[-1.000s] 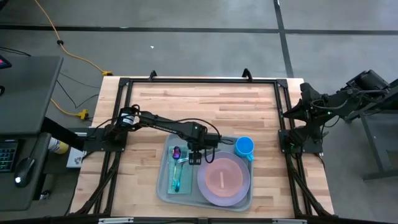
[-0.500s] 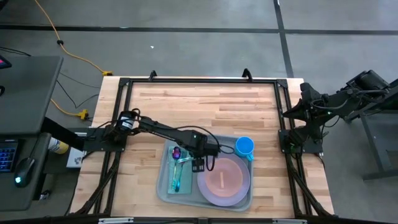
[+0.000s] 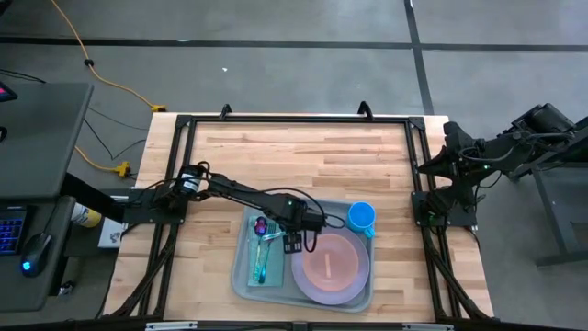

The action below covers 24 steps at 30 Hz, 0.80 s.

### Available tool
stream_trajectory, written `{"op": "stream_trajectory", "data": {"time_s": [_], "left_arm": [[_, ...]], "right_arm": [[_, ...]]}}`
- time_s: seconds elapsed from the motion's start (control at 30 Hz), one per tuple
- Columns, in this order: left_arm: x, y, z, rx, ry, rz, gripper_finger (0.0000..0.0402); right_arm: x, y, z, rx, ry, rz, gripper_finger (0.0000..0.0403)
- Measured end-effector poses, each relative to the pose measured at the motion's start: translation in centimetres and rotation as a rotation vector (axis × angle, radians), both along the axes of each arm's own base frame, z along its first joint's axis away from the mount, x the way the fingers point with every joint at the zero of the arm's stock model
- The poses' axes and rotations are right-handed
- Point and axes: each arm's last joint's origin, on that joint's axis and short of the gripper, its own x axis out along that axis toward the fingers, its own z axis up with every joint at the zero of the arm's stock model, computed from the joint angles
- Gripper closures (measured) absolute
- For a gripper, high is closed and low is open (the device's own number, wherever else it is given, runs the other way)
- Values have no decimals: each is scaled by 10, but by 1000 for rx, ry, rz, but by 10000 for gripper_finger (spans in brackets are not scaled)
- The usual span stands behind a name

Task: Set up tray
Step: Adjust the green knife on the blue napkin

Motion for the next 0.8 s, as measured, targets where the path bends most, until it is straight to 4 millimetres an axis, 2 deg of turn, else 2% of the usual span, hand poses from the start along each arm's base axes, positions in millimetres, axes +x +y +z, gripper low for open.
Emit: {"op": "stream_trajectory", "data": {"time_s": [0.33, 0.53, 0.8], "left_arm": [[4, -2, -13, -49, 23, -22, 112], [4, 0, -13, -40, 19, -26, 114], [6, 7, -13, -45, 18, -32, 167]], "right_arm": [[0, 0, 0, -1, 0, 1, 403], [0, 0, 0, -4, 0, 2, 403], [0, 0, 0, -5, -1, 1, 403]]}}
